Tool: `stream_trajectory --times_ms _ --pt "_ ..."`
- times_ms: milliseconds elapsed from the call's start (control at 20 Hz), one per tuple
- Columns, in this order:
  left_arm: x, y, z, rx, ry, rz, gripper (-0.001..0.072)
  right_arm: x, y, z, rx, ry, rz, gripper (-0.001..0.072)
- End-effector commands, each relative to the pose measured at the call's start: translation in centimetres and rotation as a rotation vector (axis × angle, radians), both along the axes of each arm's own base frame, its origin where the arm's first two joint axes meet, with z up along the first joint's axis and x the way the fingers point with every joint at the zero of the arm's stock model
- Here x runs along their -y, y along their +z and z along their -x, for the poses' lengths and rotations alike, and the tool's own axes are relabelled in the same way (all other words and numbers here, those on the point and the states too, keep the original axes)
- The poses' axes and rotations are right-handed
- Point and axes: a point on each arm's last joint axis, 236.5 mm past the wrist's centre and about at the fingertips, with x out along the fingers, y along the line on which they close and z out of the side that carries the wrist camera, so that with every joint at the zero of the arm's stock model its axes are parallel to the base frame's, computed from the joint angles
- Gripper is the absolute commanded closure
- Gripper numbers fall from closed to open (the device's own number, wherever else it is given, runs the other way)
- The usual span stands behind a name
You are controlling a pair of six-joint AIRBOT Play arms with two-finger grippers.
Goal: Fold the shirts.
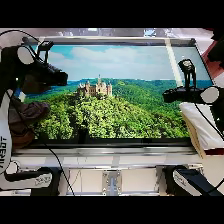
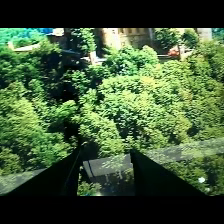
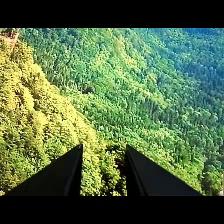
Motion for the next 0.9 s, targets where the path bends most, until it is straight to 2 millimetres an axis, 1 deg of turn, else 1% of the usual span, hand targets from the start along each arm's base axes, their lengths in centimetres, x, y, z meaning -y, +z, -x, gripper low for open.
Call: stream_trajectory --times_ms 0,100,250,400,450,500,550,600,700,750,800,850 --pt "-3.9 0.6 0.7 0.000 0.030 -0.159 0.0354 0.0 0.0 0.0 -0.001 0.001 -0.001 0.0402" --pt "-4.5 0.8 0.2 0.024 0.037 -0.187 0.0354 0.0 0.0 0.0 -0.001 0.001 -0.001 0.0402" --pt "-5.5 1.5 -1.3 0.093 0.047 -0.228 0.0354 0.0 0.0 0.0 -0.001 0.001 -0.001 0.0402" --pt "-7.1 3.1 -3.7 0.211 0.060 -0.287 0.0354 0.0 0.0 0.0 -0.001 0.001 -0.001 0.0401" --pt "-8.0 3.5 -4.5 0.245 0.066 -0.319 0.0354 0.0 0.0 0.0 -0.001 0.001 0.000 0.0402" --pt "-9.4 3.7 -5.0 0.263 0.069 -0.372 0.0353 0.0 0.0 -0.1 0.005 0.000 0.003 0.0402" --pt "-11.3 3.7 -5.0 0.254 0.087 -0.429 0.0351 0.1 0.2 -0.3 0.016 -0.003 0.006 0.0401" --pt "-13.3 3.2 -4.8 0.226 0.118 -0.465 0.0348 0.2 0.3 -0.5 0.025 -0.006 0.005 0.0401" --pt "-16.4 1.4 -3.8 0.153 0.219 -0.427 0.0321 0.3 0.9 -1.2 0.064 -0.017 0.005 0.0402" --pt "-17.6 0.1 -3.0 0.098 0.258 -0.394 0.0290 0.3 1.4 -1.7 0.092 -0.025 -0.001 0.0402" --pt "-18.3 -1.3 -2.4 0.047 0.288 -0.351 0.0094 0.4 1.5 -1.9 0.098 -0.028 -0.002 0.0402" --pt "-19.0 -2.9 -1.6 -0.013 0.317 -0.318 -0.0013 0.3 1.4 -1.8 0.096 -0.026 -0.004 0.0401"
